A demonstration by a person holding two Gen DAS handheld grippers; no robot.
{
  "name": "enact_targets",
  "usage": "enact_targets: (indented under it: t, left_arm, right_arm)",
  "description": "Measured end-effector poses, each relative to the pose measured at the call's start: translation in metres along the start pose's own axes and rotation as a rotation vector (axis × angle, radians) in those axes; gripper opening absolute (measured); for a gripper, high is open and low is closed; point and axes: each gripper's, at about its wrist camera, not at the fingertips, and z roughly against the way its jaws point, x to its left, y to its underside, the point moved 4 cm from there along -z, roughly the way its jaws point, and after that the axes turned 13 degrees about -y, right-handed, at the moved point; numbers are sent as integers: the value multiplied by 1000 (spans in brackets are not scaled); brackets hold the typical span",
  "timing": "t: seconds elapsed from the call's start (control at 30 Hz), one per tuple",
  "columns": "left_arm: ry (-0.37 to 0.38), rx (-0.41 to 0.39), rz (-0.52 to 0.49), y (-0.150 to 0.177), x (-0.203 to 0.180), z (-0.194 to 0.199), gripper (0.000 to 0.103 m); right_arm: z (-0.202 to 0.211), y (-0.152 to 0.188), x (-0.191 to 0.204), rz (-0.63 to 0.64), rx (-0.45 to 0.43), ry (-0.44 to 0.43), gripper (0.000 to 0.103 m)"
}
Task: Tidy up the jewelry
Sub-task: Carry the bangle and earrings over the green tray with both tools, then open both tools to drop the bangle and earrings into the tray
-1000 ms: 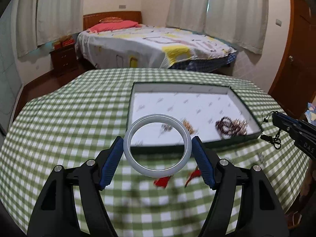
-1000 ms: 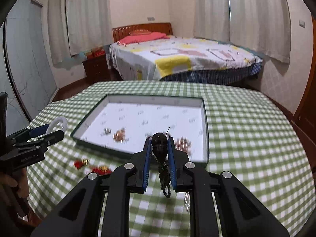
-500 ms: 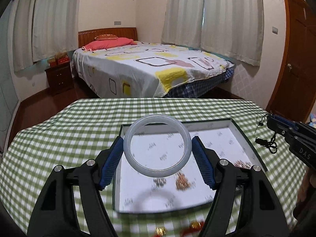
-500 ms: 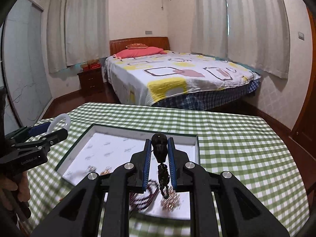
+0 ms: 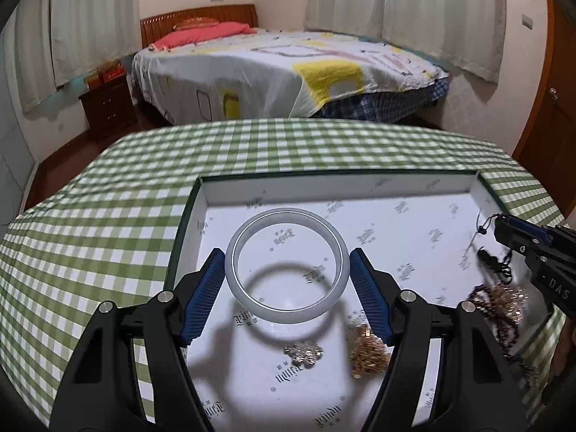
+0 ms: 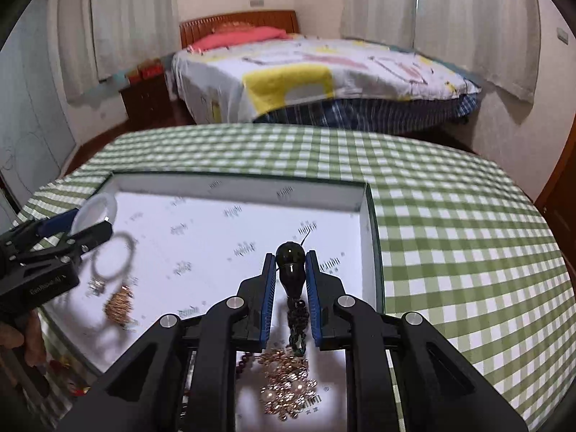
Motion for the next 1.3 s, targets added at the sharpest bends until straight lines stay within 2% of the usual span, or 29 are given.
enact_targets:
  t: [0.13, 0.37, 0.47, 0.5, 0.9, 1.3]
  left_arm:
    - [10, 50, -4, 4, 0, -12, 69]
    - [11, 85, -30, 4, -3, -16, 69]
    - [10, 107, -33, 5, -3, -18, 69]
    - [11, 114, -32, 5, -3, -18, 69]
    - [19, 113, -23, 4, -4, -16, 70]
    - [27, 23, -29, 6, -1, 25, 70]
  right_arm:
    - [-10, 4, -3, -5, 34, 12, 18]
    - [-21, 9, -4, -4, 82, 23, 19]
    - [-23, 11, -4, -6, 90, 22, 42]
    - [-23, 12, -4, -5, 88, 22, 45]
    - [-4, 5, 0, 3, 31, 26, 45]
    - [29, 14, 1, -22, 0, 38, 45]
